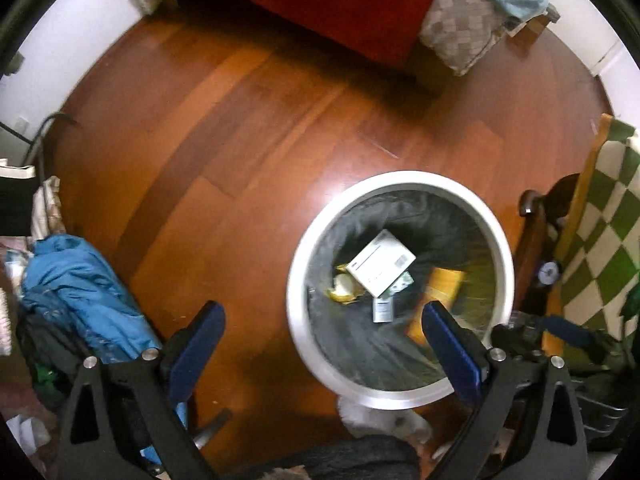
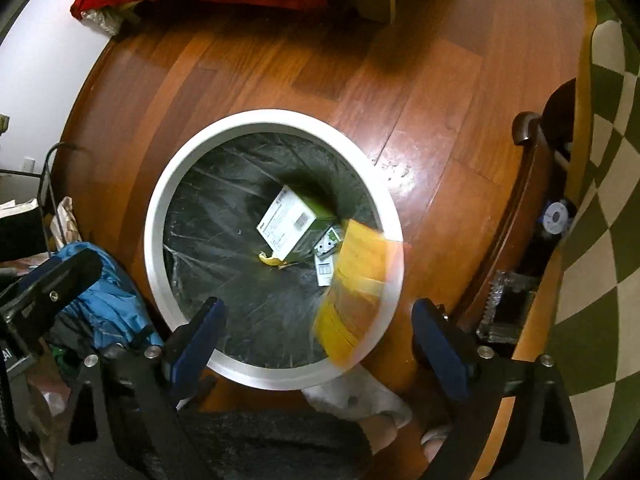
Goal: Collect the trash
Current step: 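Open both tools to drop the yellow and green boxes into the bin, then move both open tools back over the checkered table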
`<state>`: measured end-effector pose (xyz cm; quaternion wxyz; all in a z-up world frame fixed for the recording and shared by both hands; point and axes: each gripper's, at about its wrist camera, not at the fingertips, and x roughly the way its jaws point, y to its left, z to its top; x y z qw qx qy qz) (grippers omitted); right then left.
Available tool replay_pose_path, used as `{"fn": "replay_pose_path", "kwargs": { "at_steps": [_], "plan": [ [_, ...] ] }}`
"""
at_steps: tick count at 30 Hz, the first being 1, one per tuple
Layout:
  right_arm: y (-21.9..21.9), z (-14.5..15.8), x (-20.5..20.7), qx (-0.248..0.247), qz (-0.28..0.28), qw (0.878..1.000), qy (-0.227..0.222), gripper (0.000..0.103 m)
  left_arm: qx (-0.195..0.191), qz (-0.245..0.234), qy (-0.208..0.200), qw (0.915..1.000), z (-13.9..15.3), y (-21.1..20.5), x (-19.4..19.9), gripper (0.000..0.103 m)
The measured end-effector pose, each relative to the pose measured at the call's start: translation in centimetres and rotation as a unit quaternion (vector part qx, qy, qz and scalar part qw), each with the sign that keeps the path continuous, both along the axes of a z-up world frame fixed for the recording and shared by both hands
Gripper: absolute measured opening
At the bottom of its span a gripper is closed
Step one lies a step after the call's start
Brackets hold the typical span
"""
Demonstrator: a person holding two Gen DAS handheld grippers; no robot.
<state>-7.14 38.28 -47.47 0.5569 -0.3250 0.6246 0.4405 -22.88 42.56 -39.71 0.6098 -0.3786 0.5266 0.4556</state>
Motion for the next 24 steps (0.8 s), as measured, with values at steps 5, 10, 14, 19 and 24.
{"fn": "replay_pose_path", "kwargs": {
  "at_steps": [5, 10, 14, 19, 24],
  "plan": [
    [-1.3, 1.7, -0.2, 0.002, 0.005, 0.999, -0.033, 0.099, 0.003, -0.003, 0.011, 0.9999, 0.6, -1.4, -0.3, 0.1],
    [-2.8, 3.5, -0.5, 0.005, 0.009, 0.999, -0.052, 0.099, 0.008, -0.005, 0.006, 0.9999, 1.8, -2.4, -0.5, 0.1],
    [-3.7, 4.7, -0.7, 0.009, 0.011, 0.998, -0.059, 0.099, 0.024, -0.008, 0.008, 0.9997, 3.3, -3.4, -0.7, 0.1],
    [-5.2, 6.9, -0.8, 0.024, 0.009, 0.997, -0.068, 0.099, 0.04, -0.011, 0.005, 0.9991, 5.6, -4.8, -0.9, 0.1],
    [-6.4, 10.0, -1.2, 0.046, 0.009, 0.996, -0.077, 0.099, 0.055, -0.012, -0.01, 0.9984, 8.4, -6.3, -1.3, 0.1]
  ]
}}
